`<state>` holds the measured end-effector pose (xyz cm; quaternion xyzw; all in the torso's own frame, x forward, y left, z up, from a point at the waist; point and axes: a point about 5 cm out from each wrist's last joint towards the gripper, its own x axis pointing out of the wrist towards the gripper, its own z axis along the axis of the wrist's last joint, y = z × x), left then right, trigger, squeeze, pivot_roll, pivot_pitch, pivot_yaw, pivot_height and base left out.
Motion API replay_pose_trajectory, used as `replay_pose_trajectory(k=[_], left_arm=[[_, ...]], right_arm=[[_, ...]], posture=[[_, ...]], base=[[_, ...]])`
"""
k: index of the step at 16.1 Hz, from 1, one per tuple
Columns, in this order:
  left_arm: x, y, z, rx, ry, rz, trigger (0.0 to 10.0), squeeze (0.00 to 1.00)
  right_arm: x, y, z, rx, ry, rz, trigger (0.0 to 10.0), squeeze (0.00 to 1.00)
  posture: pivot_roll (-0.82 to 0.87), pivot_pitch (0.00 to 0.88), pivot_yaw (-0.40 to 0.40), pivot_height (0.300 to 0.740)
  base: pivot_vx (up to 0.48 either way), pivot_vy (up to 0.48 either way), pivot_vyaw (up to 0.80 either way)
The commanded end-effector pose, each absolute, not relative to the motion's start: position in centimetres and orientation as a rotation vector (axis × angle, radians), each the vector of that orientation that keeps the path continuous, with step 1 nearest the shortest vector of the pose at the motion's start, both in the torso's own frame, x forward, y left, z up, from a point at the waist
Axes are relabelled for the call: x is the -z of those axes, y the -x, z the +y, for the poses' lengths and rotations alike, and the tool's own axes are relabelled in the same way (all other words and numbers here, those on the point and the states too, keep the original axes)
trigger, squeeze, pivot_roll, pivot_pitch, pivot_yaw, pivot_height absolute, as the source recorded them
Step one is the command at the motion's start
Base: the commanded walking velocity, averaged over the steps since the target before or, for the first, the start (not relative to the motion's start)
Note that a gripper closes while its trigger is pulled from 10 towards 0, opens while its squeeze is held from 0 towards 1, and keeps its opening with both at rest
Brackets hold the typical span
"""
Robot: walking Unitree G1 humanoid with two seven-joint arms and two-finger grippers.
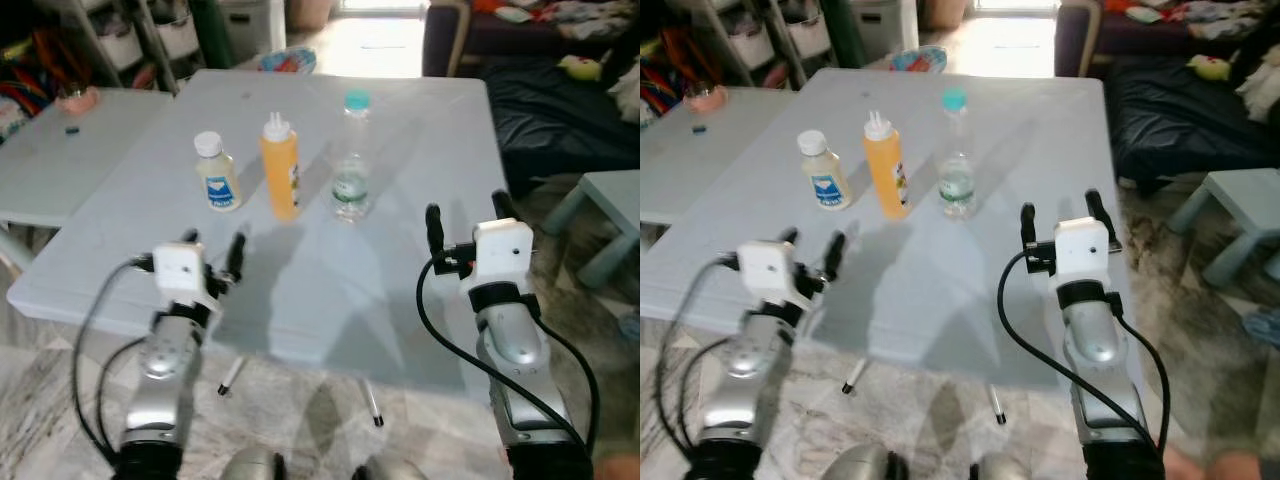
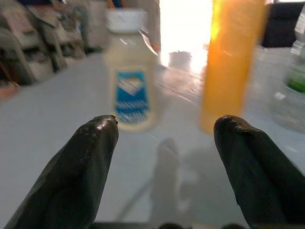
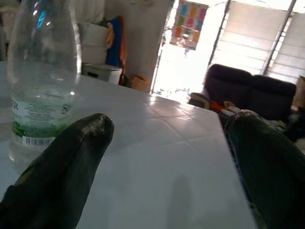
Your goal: Restocking fridge
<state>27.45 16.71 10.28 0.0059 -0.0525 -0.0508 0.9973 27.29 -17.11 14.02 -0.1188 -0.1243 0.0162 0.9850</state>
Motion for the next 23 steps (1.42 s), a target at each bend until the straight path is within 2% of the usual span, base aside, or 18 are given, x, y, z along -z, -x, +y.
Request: replay_pose_trajectory(k=[1,6,9,14,19,23], left_arm=[[-9.9,-27.1,18.3,0.065,-0.037,-0.075,10.0,0.00],[-9.8,-26.7,19.3,0.034,-0.061,-0.059,10.0,0.00],[-10.1,-26.5,18.1,0.035,-0.059,-0.077,10.0,0.00],[-10.0,-26.4,18.0,0.039,-0.060,-0.070,10.0,0.00],[-9.8,-26.3,17.6,0.048,-0.062,-0.058,10.0,0.00],[-9.8,-26.4,17.7,0.046,-0.066,-0.057,10.0,0.00]], right_arm=[[-14.1,-27.2,-16.5,-0.053,0.229,-0.260,10.0,0.00],[-15.0,-27.7,-15.3,-0.154,0.278,-0.308,10.0,0.00],[-18.3,-30.5,-15.7,-0.135,0.304,-0.416,10.0,0.00],[-20.8,-32.3,-15.3,-0.206,0.331,-0.498,10.0,0.00],[-22.6,-34.9,-13.7,-0.315,0.227,-0.496,10.0,0.00],[-23.7,-35.9,-12.5,-0.380,0.128,-0.494,10.0,0.00]], posture=[[-0.01,0.133,0.032,0.740],[0.01,0.150,0.030,0.740],[0.02,0.143,0.024,0.740],[0.03,0.148,0.022,0.740],[0.05,0.146,0.024,0.740],[0.06,0.144,0.022,0.740]], base=[[0.000,0.000,0.00],[0.000,0.000,0.00],[0.000,0.000,0.22],[0.000,0.000,0.00],[0.000,0.000,0.00],[0.000,0.000,0.00]])
